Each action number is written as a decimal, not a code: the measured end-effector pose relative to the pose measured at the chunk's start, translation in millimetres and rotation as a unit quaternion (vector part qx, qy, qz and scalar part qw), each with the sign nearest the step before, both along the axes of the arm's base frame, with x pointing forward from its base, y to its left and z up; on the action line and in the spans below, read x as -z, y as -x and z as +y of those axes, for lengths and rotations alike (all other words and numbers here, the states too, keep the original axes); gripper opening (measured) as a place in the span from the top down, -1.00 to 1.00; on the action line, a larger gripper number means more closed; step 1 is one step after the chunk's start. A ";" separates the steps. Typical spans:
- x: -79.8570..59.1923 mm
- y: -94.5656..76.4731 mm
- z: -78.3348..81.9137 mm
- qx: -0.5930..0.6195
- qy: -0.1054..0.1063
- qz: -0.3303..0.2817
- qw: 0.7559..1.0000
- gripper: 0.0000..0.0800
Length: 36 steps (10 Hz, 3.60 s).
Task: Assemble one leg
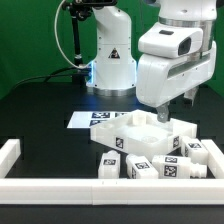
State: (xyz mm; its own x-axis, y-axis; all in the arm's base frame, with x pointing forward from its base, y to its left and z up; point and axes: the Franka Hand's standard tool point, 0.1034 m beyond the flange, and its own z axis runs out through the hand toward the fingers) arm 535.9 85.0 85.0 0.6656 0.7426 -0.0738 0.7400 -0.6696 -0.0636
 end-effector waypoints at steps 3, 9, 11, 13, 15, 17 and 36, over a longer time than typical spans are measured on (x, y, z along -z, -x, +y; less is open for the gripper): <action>0.3 0.5 -0.1 0.002 0.000 0.001 1.000 -0.63; -2.1 -31.1 -85.8 0.073 0.017 0.025 0.997 -0.63; -1.9 -31.4 -80.4 0.074 0.017 0.024 0.997 -0.63; 0.6 -30.5 -83.8 0.077 0.018 0.027 0.997 -0.63; 20.5 -42.7 -115.8 0.101 0.028 0.050 0.993 -0.63; 38.3 -57.6 -126.1 0.112 0.031 0.045 0.992 -0.63; 72.4 -42.6 -131.3 0.105 0.028 0.043 0.993 0.28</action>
Offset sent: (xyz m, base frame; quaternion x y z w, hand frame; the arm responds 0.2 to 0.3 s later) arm 0.0000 0.0000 0.0000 0.0000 0.0000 0.0000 1.0000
